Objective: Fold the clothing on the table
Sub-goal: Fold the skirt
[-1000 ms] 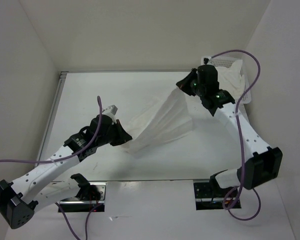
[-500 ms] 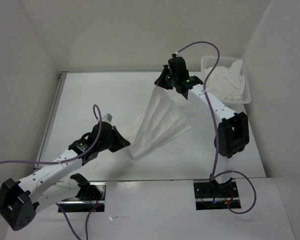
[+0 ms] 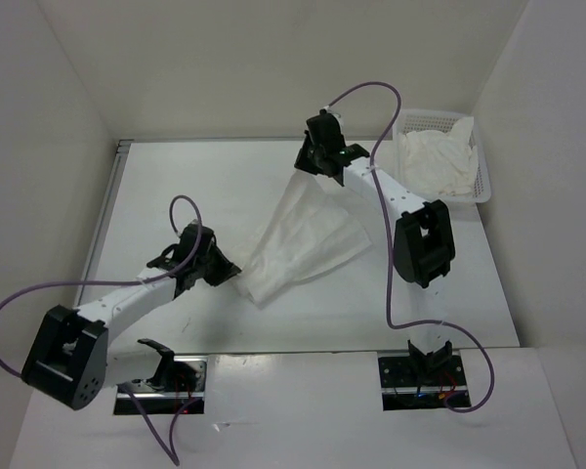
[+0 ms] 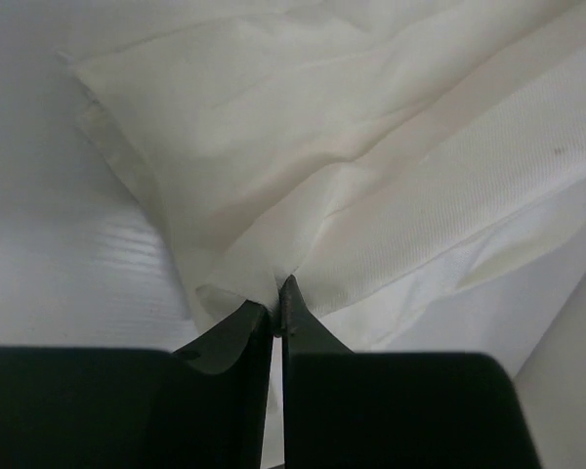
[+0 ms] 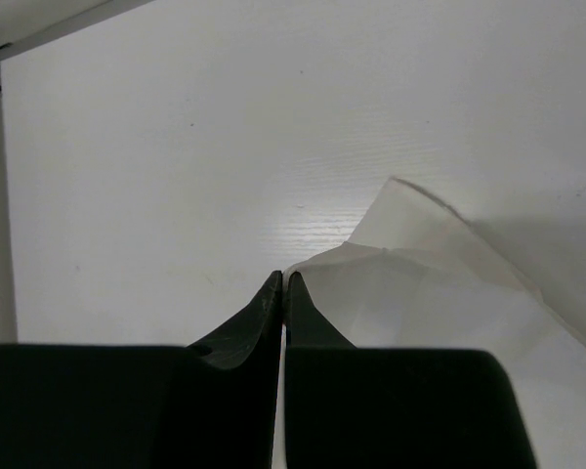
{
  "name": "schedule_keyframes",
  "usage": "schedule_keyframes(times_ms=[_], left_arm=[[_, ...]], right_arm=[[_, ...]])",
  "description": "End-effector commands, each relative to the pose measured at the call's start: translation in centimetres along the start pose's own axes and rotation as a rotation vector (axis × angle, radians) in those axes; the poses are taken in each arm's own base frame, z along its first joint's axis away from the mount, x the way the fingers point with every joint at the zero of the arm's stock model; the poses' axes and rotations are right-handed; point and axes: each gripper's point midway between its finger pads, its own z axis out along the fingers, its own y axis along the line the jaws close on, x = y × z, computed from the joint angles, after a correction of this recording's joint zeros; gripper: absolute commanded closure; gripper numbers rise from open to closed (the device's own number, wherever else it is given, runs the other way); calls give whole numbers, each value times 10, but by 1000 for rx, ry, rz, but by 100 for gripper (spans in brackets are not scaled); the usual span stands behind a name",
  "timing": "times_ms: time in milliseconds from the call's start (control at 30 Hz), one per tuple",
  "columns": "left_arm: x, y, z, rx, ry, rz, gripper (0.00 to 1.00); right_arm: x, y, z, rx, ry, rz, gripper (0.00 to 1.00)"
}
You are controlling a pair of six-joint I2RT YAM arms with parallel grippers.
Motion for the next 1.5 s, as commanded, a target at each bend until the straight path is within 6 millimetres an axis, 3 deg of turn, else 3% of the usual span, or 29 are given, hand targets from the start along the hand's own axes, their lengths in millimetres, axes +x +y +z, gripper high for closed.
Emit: schedule_keyframes(times_ms=[0,133,267,400,433,467,500,567,667,700,733,800,867,900,933,1000,1033,1067,1100,1167,1267,1367,1467], left_arm=[[2,6,14,-58,52,34,90],[1,12,37,-104,85,44,83],[-4,1,41,-73,78,60,63],[-29,-2,35,-93,8,63,42],[-39,-9,31,-71,-16,67,37],[-40,-7,28,-81,-26,78,26],[-49,-7,24,-92,-55,69,21],[-61,-12,14,-81,-101,73,16],[-86,-16,-6,-74,-187,84,13],[-88,-11,-11,-92,-197,88,13],[-97,-20,-22,-58,-231,96,12],[-100,-25,-33,-33,-235,139,11],[-95,-41,-45,44,-211,205,11],[-90,-45,-48,73,-189,232,11],[-85,-49,-50,102,-168,255,20],[-71,-53,-49,142,-118,314,55],[-68,-51,-44,132,-101,330,93],[-55,-52,-39,154,-52,353,100],[-47,-45,-28,146,8,394,100],[-33,-50,-17,204,102,439,100],[-4,-67,2,325,285,486,100],[-2,-64,27,287,307,475,100],[-17,-58,37,229,270,423,100]], right_arm=[[-36,-3,0,52,-137,-10,100],[-23,-15,9,90,-106,-17,100],[-10,-23,17,95,-84,-57,98],[-9,-11,22,20,-75,-91,68],[-10,-7,24,-5,-84,-101,49],[-13,-4,24,-39,-78,-95,47],[-14,2,23,-70,-77,-106,47],[-26,2,24,-109,-97,-95,44],[-42,15,9,-192,-122,-79,38],[-44,18,2,-209,-122,-81,38],[-54,26,-10,-226,-146,-81,38],[-48,20,-21,-192,-100,-93,40],[-48,19,-36,-178,-80,-101,53],[-37,19,-41,-170,-50,-107,65],[-19,6,-41,-140,-6,-107,89],[-12,4,-61,-129,-5,-100,98],[2,-2,-72,-126,14,-105,100],[8,-6,-76,-119,25,-80,100],[32,-16,-77,-99,71,-87,100],[36,-15,-91,-104,60,-74,100],[64,-26,-97,-83,99,-66,100],[75,-33,-105,-72,110,-61,100],[77,-35,-110,-73,109,-61,100]])
